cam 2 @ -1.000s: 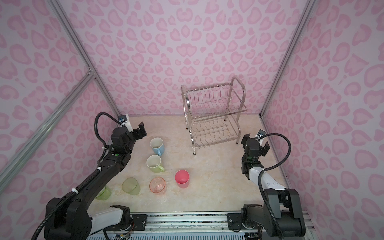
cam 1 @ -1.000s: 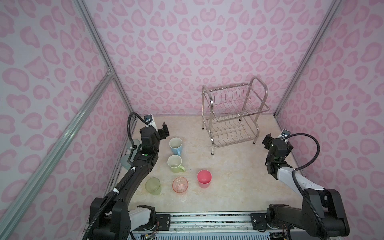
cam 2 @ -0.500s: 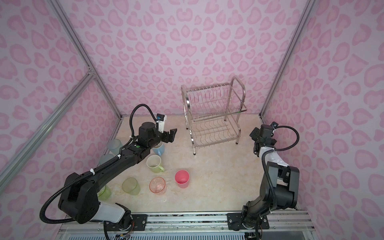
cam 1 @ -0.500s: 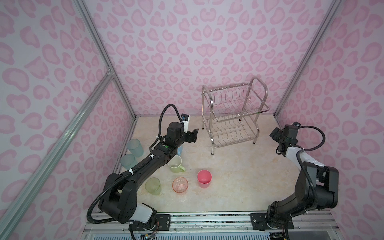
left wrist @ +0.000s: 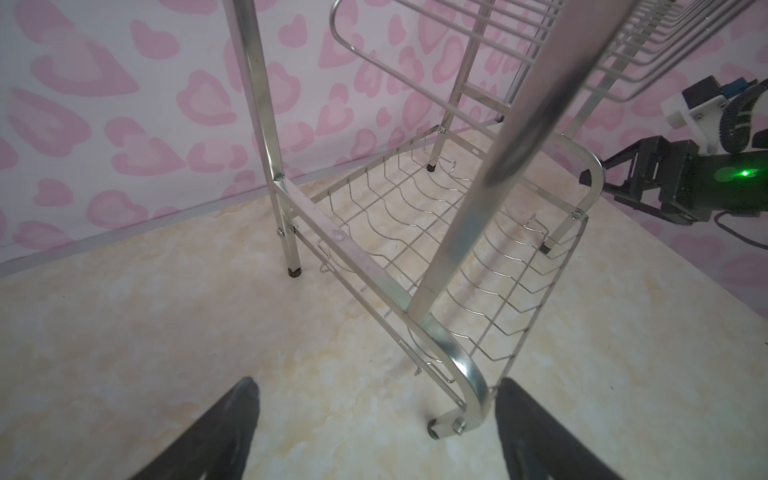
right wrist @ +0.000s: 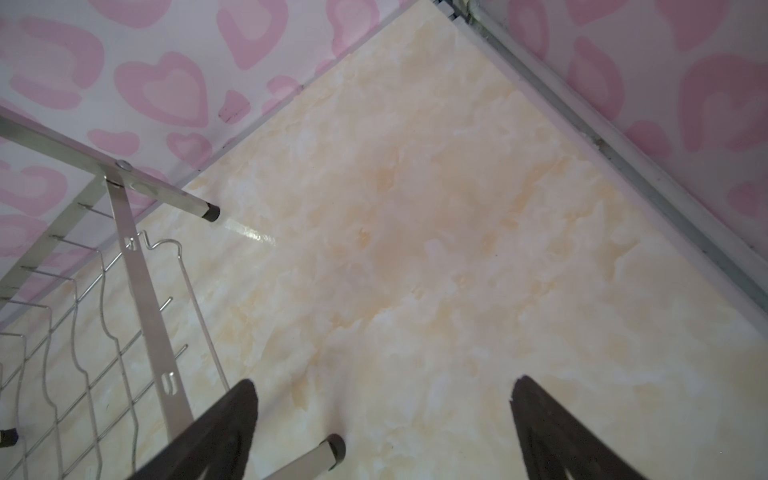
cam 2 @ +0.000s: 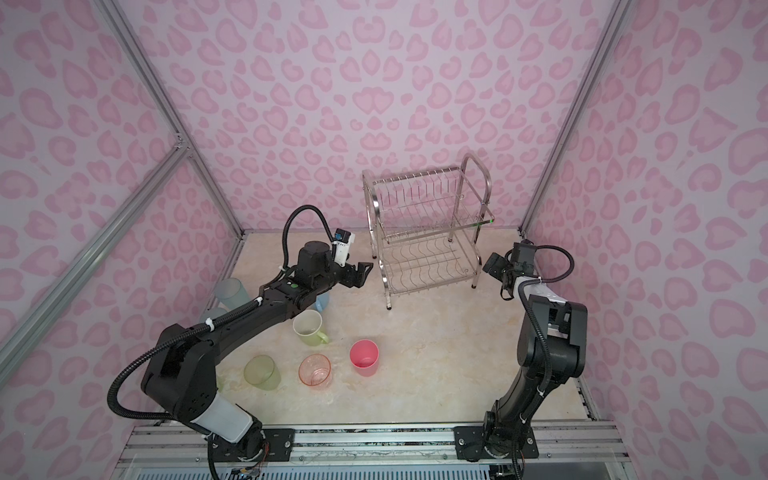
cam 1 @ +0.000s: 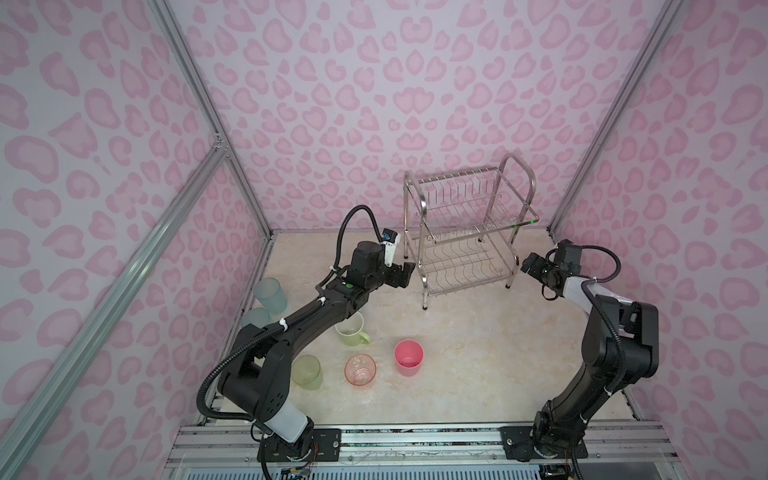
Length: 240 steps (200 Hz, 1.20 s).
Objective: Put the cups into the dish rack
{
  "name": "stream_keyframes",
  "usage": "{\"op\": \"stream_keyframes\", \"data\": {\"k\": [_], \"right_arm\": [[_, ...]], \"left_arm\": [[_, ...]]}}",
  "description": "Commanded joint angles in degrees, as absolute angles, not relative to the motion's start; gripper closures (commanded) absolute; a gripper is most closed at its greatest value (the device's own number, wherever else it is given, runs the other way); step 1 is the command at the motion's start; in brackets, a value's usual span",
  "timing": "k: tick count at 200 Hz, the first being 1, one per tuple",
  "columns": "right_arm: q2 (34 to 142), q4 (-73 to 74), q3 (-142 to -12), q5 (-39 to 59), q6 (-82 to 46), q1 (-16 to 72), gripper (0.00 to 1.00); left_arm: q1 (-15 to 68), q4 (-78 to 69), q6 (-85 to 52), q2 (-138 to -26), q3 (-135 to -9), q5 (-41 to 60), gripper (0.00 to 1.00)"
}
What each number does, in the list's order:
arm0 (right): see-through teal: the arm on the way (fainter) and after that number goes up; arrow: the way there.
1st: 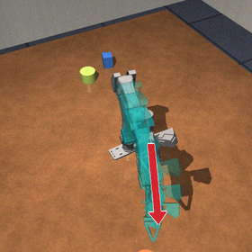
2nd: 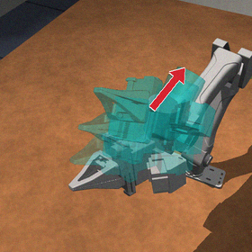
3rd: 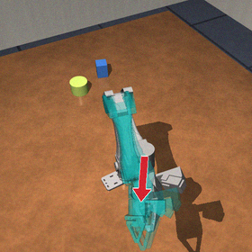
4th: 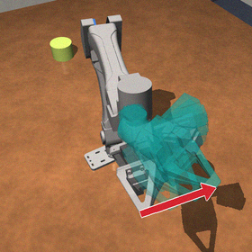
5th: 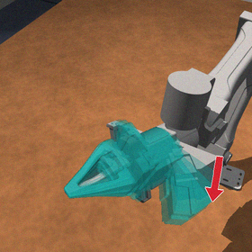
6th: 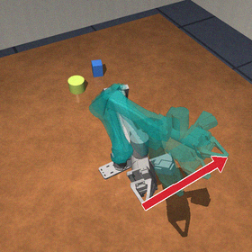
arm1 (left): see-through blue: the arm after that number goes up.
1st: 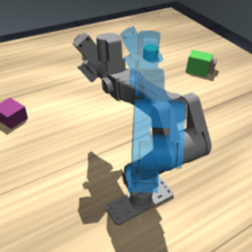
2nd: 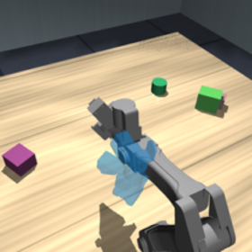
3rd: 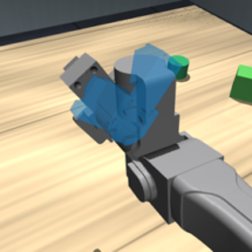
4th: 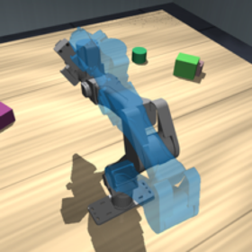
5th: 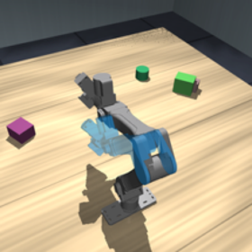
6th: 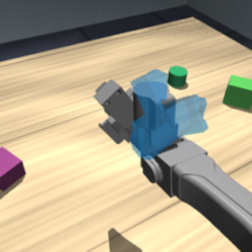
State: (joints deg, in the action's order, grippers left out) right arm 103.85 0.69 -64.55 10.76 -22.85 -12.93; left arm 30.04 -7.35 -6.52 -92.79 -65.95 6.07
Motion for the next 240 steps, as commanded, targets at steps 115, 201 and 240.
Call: {"op": "stream_keyframes", "data": {"k": [115,201,240], "right_arm": [[101.63,1.89,-61.82,7.14,-27.68,0.16,0.08],[101.58,1.37,-62.84,4.20,-27.86,8.70,0.08],[98.40,-0.56,-61.10,0.71,-27.36,8.81,0.08]], "left_arm": [[26.29,-5.81,-10.56,-101.07,-75.93,0.60,0.11],[20.14,-4.17,-13.82,-95.94,-71.98,-0.08,0.11],[20.12,-2.23,-14.59,-92.61,-68.82,-0.80,0.09]]}}
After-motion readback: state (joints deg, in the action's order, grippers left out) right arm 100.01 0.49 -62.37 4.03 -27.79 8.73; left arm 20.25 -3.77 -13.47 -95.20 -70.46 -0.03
